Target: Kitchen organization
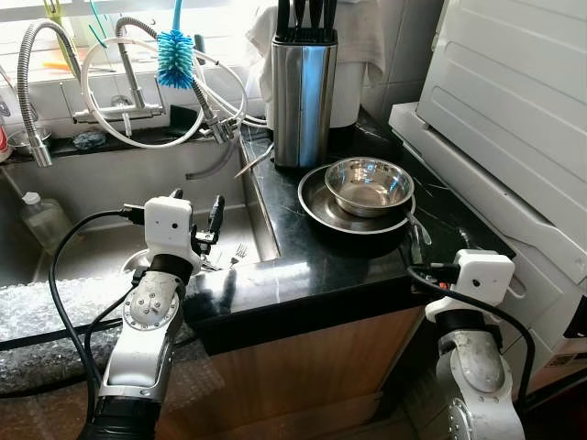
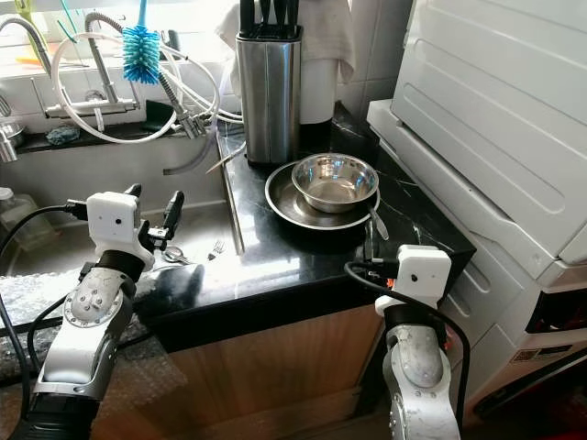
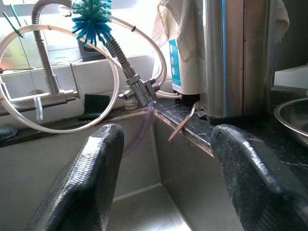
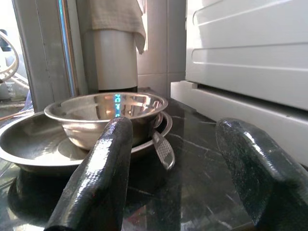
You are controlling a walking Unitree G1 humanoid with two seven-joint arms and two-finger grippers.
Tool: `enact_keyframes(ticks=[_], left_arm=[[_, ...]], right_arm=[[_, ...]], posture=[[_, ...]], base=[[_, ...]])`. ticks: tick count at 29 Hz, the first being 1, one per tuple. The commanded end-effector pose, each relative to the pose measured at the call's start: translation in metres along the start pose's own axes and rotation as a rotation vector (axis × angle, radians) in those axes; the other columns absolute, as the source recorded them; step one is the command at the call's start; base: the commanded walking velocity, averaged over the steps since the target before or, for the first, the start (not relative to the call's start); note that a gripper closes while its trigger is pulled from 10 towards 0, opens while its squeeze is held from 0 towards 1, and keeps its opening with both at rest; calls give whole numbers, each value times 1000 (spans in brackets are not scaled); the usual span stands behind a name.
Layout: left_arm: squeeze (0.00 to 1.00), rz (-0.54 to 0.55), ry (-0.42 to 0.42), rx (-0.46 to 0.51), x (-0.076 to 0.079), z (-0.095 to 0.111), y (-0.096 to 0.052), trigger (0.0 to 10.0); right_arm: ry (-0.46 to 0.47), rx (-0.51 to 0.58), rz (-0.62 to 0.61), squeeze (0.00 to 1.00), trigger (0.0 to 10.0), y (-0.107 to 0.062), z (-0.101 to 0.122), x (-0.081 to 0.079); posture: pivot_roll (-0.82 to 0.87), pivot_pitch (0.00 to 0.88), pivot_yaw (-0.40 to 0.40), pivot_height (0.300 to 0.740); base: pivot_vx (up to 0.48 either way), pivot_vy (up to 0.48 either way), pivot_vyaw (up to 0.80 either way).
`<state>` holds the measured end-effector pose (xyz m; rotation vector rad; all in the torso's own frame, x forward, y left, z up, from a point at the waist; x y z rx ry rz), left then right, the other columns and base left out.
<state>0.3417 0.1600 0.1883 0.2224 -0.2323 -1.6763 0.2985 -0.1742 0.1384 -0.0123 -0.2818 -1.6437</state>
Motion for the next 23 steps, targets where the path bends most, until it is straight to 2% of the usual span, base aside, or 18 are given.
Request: enact_keyframes(ticks=[1, 8, 16, 23], left_arm=[[0, -18, 30, 15, 0, 5, 0, 10000], [0, -20, 39, 17, -2, 6, -1, 10000], [0, -43, 36, 24, 3, 9, 1, 10000], [0, -51, 36, 25, 5, 9, 1, 10000]], right_arm=[[10, 5, -6, 0, 10000, 1, 0, -1], [20, 4, -5, 0, 10000, 2, -1, -3], [87, -31, -30, 0, 10000, 4, -8, 0], [94, -32, -39, 0, 10000, 5, -9, 2]], posture=[[-148, 0, -2, 740], [-147, 0, 5, 740], [-148, 0, 13, 740], [-144, 0, 13, 740]], base=[[0, 0, 0], [0, 0, 0], [0, 0, 0], [0, 0, 0]])
Point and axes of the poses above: a point about 5 cm out from each wrist's last joint towards the gripper, its own y axis pointing out of the wrist towards the gripper, its own z axis along the axis of the wrist's last joint, x = y × z, the point moved 4 cm from there along y, pointing out of the wrist towards the gripper, and after that the axes turned 8 degrees about -y, right-handed, at the moved point
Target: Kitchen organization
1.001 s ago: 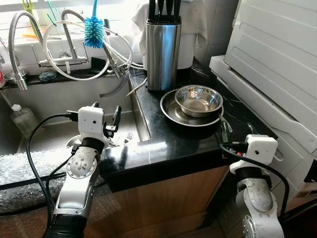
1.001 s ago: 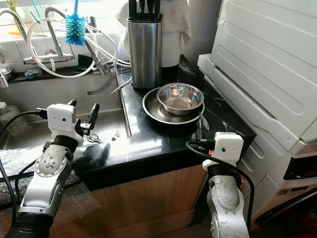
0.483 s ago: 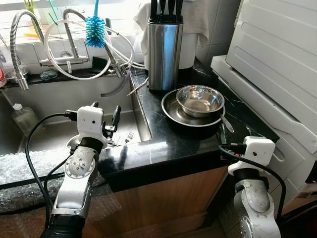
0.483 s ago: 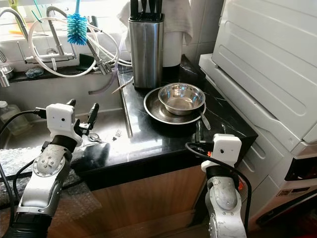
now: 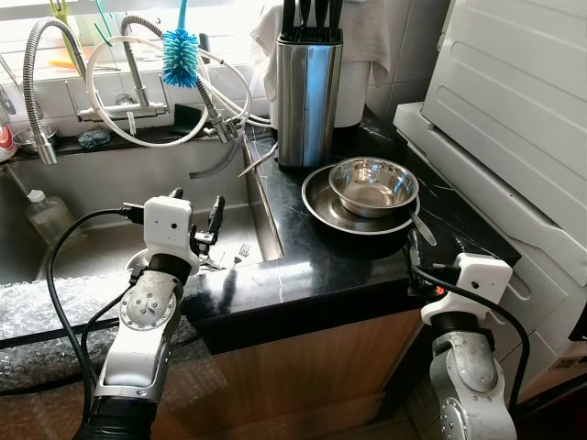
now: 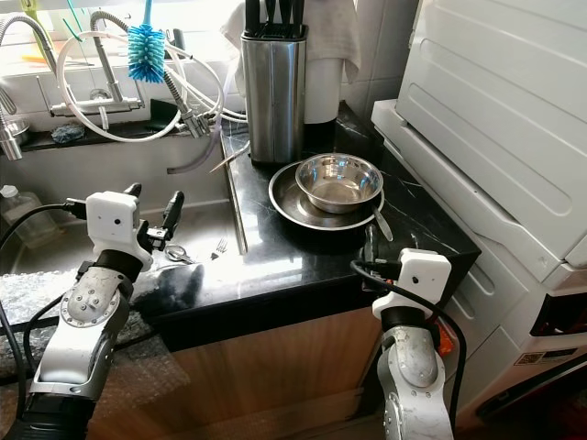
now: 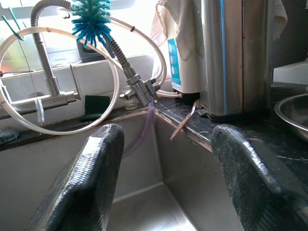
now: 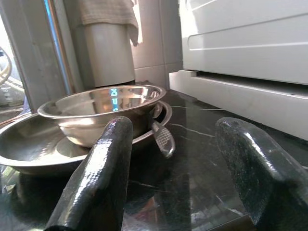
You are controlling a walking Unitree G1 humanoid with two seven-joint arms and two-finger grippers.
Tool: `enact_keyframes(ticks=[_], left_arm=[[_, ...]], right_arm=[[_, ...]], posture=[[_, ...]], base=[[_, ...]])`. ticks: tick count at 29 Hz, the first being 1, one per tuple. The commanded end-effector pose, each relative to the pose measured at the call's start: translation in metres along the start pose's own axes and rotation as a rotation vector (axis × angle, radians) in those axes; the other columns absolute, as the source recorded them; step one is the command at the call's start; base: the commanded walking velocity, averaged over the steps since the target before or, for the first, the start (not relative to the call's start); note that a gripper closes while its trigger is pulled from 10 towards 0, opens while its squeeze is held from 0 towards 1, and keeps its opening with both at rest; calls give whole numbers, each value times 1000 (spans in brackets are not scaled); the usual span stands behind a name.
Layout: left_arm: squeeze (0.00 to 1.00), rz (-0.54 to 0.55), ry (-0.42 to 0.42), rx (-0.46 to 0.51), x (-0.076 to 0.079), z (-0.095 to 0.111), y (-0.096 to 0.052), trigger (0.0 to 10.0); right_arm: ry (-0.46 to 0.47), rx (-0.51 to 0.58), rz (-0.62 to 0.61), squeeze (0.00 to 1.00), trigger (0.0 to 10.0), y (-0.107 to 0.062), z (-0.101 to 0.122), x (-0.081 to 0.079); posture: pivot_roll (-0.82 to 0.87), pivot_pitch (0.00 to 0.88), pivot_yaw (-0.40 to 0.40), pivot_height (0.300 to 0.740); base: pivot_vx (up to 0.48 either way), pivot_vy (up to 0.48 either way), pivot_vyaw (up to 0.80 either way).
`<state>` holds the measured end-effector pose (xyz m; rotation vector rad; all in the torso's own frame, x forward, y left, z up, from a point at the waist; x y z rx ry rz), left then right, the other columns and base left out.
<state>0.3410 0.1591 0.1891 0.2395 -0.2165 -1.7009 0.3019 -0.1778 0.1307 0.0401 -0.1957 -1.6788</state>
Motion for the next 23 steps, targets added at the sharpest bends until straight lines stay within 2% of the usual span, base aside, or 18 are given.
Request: enact_keyframes(ticks=[1, 6, 19, 20, 21, 22, 23], left_arm=[[0, -24, 20, 27, 4, 8, 1, 10000], [0, -26, 23, 29, 4, 9, 2, 10000], [0, -17, 27, 25, 3, 10, 3, 10000], [0, -14, 28, 25, 3, 10, 3, 10000], [0, -12, 28, 25, 3, 10, 3, 10000], [0, -10, 29, 24, 2, 9, 3, 10000], [0, -10, 30, 23, 2, 9, 3, 10000]], right_arm=[[11, -8, -6, 0, 10000, 4, 0, 0], [22, -44, -26, 0, 10000, 7, -5, 3], [38, -46, -3, 0, 10000, 15, -1, -1], [36, -47, 0, 0, 4941, 16, -1, -2], [35, -47, 1, 0, 4941, 16, -1, -2], [34, -48, 2, 0, 2549, 17, -1, -2], [32, -53, 2, 0, 2549, 17, -1, -2]], posture=[[-144, 0, 12, 740], [-141, 0, 11, 740], [-140, 0, 1, 740], [-139, 0, 0, 740], [-138, 0, -1, 740], [-137, 0, 0, 740], [-138, 0, 0, 740]], base=[[0, 0, 0], [0, 0, 0], [0, 0, 0], [0, 0, 0], [0, 0, 0], [0, 0, 0], [0, 0, 0]])
Point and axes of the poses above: a point about 5 cm out from each wrist's last joint towards the gripper, its own y axis pointing out of the wrist towards the gripper, its own z axis along the axis of the wrist's last joint, x = y × z, the point moved 4 cm from there along y, pointing out of the wrist towards the gripper, and after that the axes turned 8 degrees about -y, right-handed, at the moved point
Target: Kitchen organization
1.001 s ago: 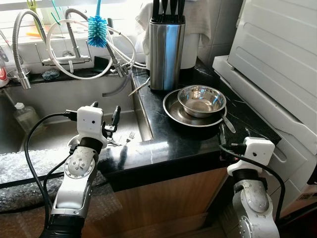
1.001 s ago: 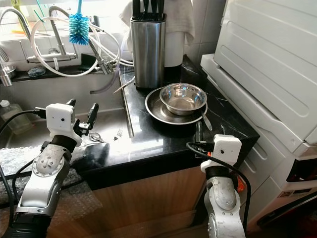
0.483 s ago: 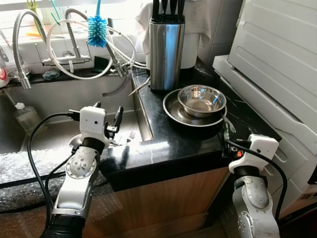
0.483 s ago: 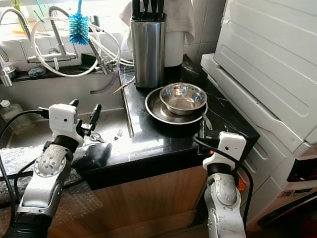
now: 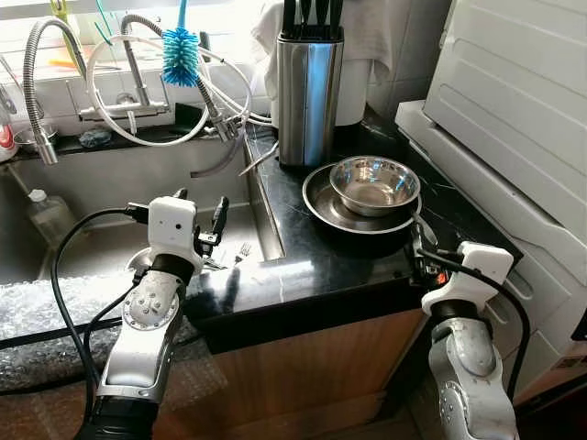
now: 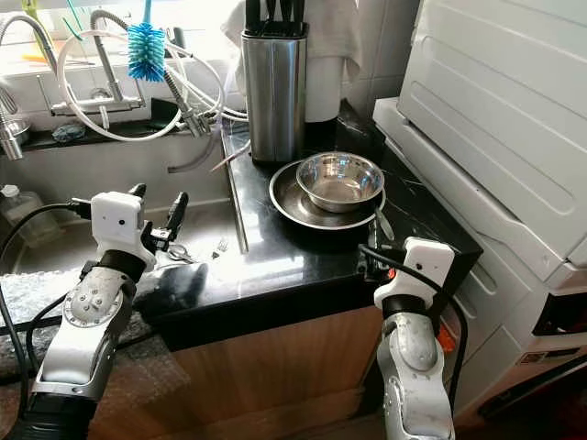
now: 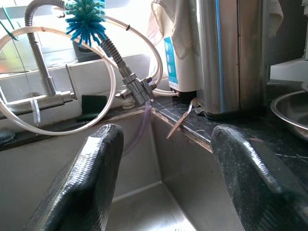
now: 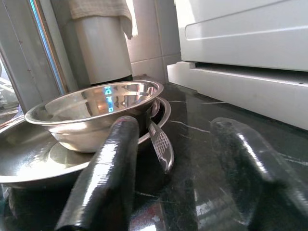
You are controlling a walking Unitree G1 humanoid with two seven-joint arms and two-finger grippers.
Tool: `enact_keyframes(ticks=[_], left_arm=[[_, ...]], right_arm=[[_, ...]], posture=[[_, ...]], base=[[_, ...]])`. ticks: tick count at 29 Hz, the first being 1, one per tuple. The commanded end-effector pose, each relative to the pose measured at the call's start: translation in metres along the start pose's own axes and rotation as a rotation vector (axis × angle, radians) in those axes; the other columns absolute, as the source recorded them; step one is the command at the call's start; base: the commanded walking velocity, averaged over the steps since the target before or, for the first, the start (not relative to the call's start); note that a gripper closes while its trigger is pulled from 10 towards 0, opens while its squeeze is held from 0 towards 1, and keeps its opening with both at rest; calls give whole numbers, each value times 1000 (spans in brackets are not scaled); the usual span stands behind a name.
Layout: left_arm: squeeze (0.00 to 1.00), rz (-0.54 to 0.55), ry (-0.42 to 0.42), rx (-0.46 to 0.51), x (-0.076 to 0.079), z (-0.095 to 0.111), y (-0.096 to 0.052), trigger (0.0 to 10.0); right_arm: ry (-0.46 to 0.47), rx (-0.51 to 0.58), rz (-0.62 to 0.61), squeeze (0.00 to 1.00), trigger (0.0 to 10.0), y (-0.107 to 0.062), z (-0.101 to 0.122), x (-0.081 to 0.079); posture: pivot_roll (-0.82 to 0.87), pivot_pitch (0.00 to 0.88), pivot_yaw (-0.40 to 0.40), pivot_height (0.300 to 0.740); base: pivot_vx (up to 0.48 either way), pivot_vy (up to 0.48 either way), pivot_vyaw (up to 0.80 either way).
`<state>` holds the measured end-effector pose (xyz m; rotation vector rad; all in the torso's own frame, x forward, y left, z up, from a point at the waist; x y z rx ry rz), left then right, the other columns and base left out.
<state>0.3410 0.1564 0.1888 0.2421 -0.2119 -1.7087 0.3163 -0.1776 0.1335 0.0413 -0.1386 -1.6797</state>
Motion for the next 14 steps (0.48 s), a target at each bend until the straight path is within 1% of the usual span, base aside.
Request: enact_keyframes(ticks=[1, 2, 5, 6, 7, 8, 9, 10, 12, 13, 14], left_arm=[[0, -1, 27, 24, -1, 9, 3, 10000], [0, 1, 29, 23, -1, 9, 3, 10000], [0, 1, 30, 23, -1, 9, 3, 10000], [0, 0, 30, 22, -1, 9, 3, 10000], [0, -1, 31, 22, -1, 9, 3, 10000], [0, -2, 31, 21, -1, 9, 3, 10000], [0, -2, 32, 21, -1, 9, 3, 10000], [0, -3, 33, 19, -1, 9, 3, 10000], [0, -4, 33, 19, -1, 9, 3, 10000], [0, -4, 34, 19, -1, 9, 3, 10000], [0, -4, 35, 19, -1, 9, 3, 10000]], right_arm=[[-4, -18, 1, 0, 2627, 2, -2, 0], [-4, -21, 3, 0, 1020, 3, -3, -1], [-3, -22, 6, 0, 941, 3, -3, -1], [-2, -23, 5, 0, 1176, 3, -3, -1], [-1, -23, 4, 0, 1176, 3, -3, -1], [0, -26, 3, 0, 2667, 3, -3, -1], [0, -27, 3, 0, 3098, 3, -4, -2], [2, -30, 4, 0, 4392, 2, -4, -3], [2, -31, 4, 0, 4392, 2, -4, -3], [2, -33, 5, 0, 5843, 2, -5, -3], [1, -39, 6, 0, 5373, 2, -6, -4]], posture=[[-138, 0, -1, 740], [-137, 0, -1, 740], [-138, 1, -1, 740], [-138, 2, 0, 740], [-138, 2, 0, 740], [-138, 2, 1, 740], [-138, 3, 1, 740], [-139, 3, 0, 740], [-139, 3, 0, 740], [-139, 3, 0, 740], [-138, 4, 1, 740]], base=[[0, 0, 0], [0, 0, 0], [0, 0, 0], [0, 0, 0], [0, 0, 0], [0, 0, 0], [0, 0, 0], [0, 0, 0], [0, 0, 0], [0, 0, 0], [0, 0, 0]])
Point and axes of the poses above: a point about 5 cm out from each wrist's last joint towards the gripper, its own y axis pointing out of the wrist towards the gripper, its own z axis along the axis of the wrist's last joint, x = y × z, the point moved 4 cm from there along y, pointing out of the wrist towards the gripper, and after that the axes turned 8 degrees about -y, right-handed, at the moved point
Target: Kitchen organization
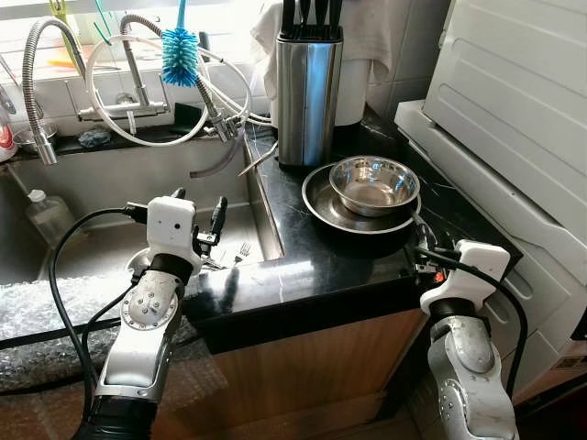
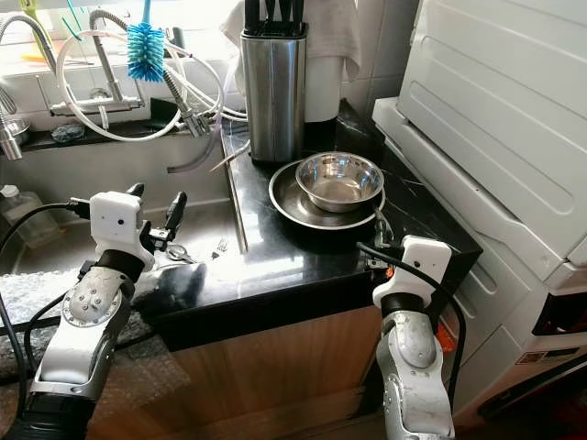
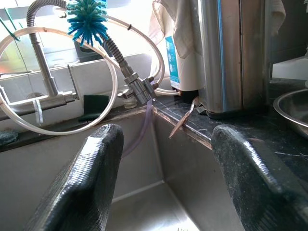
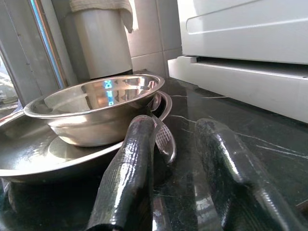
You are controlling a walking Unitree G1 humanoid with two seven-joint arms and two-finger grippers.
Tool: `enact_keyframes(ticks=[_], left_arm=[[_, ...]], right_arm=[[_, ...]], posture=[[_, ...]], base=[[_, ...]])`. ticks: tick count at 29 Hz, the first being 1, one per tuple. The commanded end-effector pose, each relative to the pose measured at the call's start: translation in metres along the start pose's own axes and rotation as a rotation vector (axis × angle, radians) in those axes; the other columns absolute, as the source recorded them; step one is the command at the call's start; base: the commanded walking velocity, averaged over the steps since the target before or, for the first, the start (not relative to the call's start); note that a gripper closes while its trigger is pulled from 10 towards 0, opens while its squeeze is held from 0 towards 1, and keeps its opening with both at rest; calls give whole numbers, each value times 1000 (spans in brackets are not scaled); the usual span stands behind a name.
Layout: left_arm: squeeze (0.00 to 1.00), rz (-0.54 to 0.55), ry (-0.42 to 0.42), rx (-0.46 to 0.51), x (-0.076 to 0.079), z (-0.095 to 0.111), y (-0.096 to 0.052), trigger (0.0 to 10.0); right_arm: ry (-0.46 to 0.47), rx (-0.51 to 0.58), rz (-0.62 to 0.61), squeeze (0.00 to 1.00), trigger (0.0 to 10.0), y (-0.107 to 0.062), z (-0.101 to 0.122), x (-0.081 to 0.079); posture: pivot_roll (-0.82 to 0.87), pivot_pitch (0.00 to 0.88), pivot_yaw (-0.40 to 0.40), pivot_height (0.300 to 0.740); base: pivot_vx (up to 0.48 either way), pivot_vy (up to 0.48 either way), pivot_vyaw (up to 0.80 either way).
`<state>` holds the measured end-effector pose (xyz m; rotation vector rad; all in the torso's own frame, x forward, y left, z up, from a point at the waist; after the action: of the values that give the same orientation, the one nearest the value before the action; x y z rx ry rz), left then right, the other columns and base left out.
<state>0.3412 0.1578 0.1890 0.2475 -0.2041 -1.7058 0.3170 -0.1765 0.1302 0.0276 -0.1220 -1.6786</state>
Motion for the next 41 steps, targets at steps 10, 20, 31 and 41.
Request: enact_keyframes(ticks=[10, 20, 31, 41], left_arm=[[0, -3, 30, 20, 0, 9, 3, 10000], [0, -1, 27, 21, 0, 9, 3, 10000], [0, -1, 22, 22, 1, 8, 3, 10000], [0, -3, 17, 22, 2, 8, 4, 10000]], right_arm=[[4, -10, -1, 0, 0, 3, 0, -2], [-8, 18, -9, 0, 0, 4, 8, 0], [-111, 97, 7, 0, 0, 7, 26, -5], [-215, 126, 53, 0, 10000, 9, 32, -14]], posture=[[-139, 5, -1, 740], [-141, 3, -4, 740], [-144, 2, -6, 740], [-144, 1, -7, 740]], base=[[0, 0, 0], [0, 0, 0], [0, 0, 0], [0, 0, 0]])
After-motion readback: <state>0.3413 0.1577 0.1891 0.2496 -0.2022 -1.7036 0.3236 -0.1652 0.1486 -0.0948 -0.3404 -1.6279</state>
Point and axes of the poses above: a point about 5 cm out from each wrist's last joint towards the gripper, its own y axis pointing out of the wrist towards the gripper, its own z axis along the axis of the wrist's last joint, x = y × z, the point moved 4 cm from there along y, pointing out of the wrist towards the gripper, and after that the axes turned 8 degrees about -y, right-handed, at the moved point
